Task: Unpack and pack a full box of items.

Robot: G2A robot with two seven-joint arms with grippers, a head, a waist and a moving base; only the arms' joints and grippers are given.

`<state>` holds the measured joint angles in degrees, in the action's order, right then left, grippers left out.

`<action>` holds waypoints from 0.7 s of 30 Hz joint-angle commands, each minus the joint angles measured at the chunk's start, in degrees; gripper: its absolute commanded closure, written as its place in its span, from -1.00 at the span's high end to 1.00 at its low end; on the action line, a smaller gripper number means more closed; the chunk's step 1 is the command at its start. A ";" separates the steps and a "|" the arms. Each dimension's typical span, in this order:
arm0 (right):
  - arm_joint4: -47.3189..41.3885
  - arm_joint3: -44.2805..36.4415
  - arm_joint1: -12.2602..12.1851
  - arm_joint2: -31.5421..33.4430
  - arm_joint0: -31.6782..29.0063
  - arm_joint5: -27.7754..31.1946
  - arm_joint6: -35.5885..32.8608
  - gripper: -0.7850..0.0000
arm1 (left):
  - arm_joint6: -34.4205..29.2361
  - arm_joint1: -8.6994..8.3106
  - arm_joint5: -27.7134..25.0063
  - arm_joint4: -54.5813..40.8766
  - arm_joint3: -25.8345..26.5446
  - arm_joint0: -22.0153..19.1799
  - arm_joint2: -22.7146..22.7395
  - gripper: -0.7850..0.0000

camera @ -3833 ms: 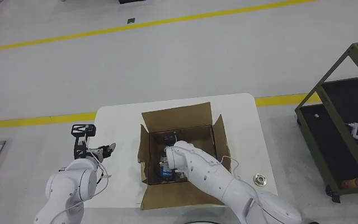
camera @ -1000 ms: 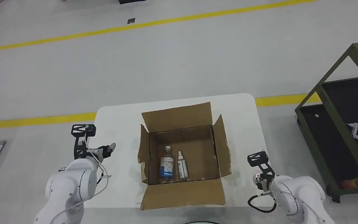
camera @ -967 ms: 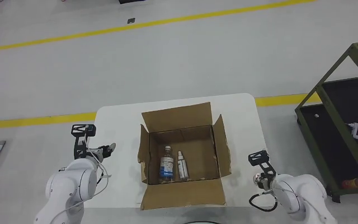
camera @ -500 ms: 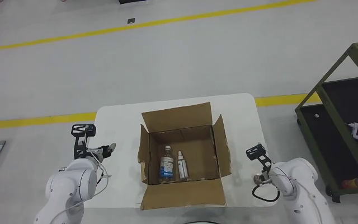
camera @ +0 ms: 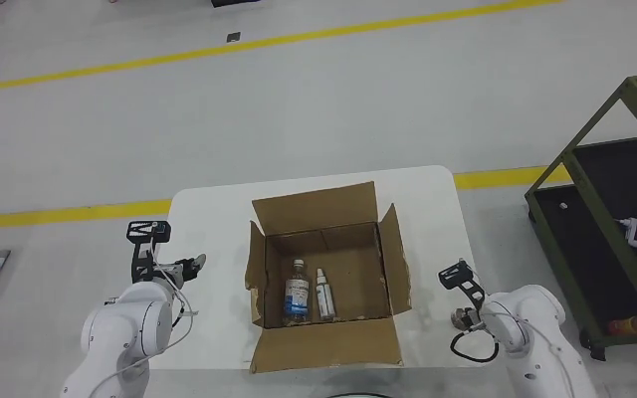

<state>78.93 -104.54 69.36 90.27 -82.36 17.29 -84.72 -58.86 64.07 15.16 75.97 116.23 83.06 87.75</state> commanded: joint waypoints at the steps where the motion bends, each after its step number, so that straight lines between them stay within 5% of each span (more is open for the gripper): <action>1: -0.88 0.59 -0.06 0.18 -0.11 0.18 1.18 -0.24 | 0.00 0.00 0.00 0.00 0.00 0.00 0.00 1.00; 21: -2.41 4.91 -0.93 -0.45 0.04 0.97 4.53 -0.28 | 0.00 0.00 0.00 0.00 0.00 0.00 0.00 1.00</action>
<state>76.65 -99.75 68.45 89.95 -82.34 18.25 -80.25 -58.86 64.07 15.16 75.97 116.23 83.06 87.75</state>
